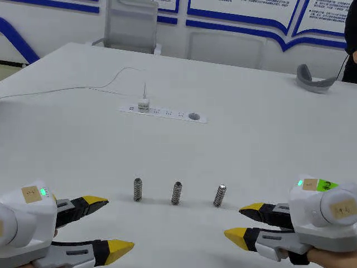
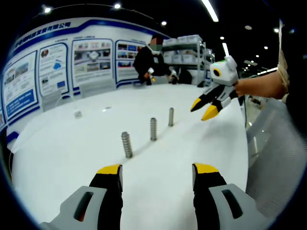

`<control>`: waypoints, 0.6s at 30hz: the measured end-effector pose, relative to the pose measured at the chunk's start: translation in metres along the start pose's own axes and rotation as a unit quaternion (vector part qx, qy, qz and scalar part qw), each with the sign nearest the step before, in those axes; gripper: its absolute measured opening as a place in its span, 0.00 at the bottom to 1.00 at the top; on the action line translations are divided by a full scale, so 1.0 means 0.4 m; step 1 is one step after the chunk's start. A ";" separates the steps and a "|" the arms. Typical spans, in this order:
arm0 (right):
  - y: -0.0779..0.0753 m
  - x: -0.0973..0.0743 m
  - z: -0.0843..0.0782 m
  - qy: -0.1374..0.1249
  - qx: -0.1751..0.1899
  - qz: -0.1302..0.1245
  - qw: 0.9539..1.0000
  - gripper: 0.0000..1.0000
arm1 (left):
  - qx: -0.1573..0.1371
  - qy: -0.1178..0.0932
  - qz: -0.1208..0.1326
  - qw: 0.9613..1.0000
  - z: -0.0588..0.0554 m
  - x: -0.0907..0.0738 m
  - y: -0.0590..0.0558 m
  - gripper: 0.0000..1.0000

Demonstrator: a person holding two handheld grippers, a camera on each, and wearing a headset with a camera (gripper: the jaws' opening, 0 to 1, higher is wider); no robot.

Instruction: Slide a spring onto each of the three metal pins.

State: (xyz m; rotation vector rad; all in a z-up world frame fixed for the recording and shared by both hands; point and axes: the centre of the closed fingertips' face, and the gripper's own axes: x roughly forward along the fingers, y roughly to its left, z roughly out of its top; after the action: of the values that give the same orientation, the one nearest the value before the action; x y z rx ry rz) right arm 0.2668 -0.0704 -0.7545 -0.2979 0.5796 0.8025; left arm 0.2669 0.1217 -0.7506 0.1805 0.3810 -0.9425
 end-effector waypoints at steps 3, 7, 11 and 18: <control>-0.003 -0.006 -0.010 -0.005 0.002 -0.003 1.000 0.40 | -0.001 0.001 0.000 1.000 -0.004 -0.001 0.001 0.60; -0.011 -0.016 -0.024 -0.011 0.003 -0.010 1.000 0.44 | -0.002 0.003 0.001 1.000 -0.008 -0.003 0.001 0.60; -0.018 -0.024 -0.031 -0.019 0.002 -0.014 1.000 0.47 | -0.004 0.004 0.001 1.000 -0.011 -0.004 0.000 0.60; -0.028 -0.033 -0.031 -0.037 -0.005 -0.022 0.999 0.54 | -0.007 0.005 0.003 1.000 -0.016 -0.006 0.000 0.60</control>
State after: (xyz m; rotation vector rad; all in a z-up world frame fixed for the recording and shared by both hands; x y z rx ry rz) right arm 0.2634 -0.0914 -0.7563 -0.2875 0.4974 0.7709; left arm 0.2639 0.1255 -0.7554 0.1736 0.3968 -0.9321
